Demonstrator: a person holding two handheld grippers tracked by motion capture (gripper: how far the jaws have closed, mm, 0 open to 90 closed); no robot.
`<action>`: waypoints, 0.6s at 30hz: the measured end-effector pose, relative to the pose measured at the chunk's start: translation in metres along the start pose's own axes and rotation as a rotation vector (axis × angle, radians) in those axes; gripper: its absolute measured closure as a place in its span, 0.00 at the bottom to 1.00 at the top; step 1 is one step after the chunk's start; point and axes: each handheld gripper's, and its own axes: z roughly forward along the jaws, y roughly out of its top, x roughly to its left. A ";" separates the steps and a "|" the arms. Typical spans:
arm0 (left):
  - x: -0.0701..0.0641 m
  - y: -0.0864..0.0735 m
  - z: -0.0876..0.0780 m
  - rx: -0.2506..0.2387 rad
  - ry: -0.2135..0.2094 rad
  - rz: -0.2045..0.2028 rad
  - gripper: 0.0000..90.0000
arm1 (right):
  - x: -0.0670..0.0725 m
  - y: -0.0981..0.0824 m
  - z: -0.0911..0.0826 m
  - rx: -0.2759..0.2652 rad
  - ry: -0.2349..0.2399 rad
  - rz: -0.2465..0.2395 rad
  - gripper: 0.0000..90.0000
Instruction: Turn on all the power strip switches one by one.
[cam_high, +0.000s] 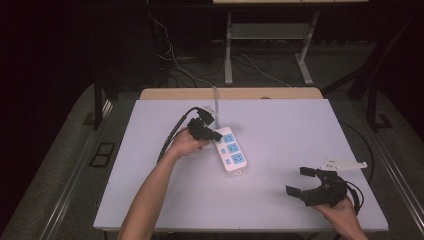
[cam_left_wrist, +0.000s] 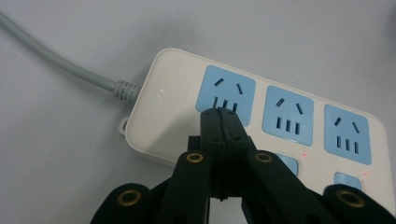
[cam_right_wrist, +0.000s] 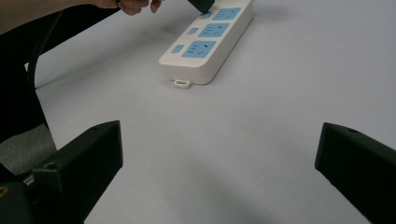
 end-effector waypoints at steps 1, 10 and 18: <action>0.000 0.000 0.000 0.001 0.002 0.004 1.00 | 0.000 0.000 0.000 -0.001 0.000 0.001 0.01; -0.001 0.000 0.001 0.005 0.008 0.002 1.00 | 0.001 0.000 0.002 0.004 0.003 -0.007 0.01; 0.003 -0.002 0.002 -0.001 -0.011 -0.031 1.00 | 0.001 0.000 0.001 0.001 0.005 -0.004 0.01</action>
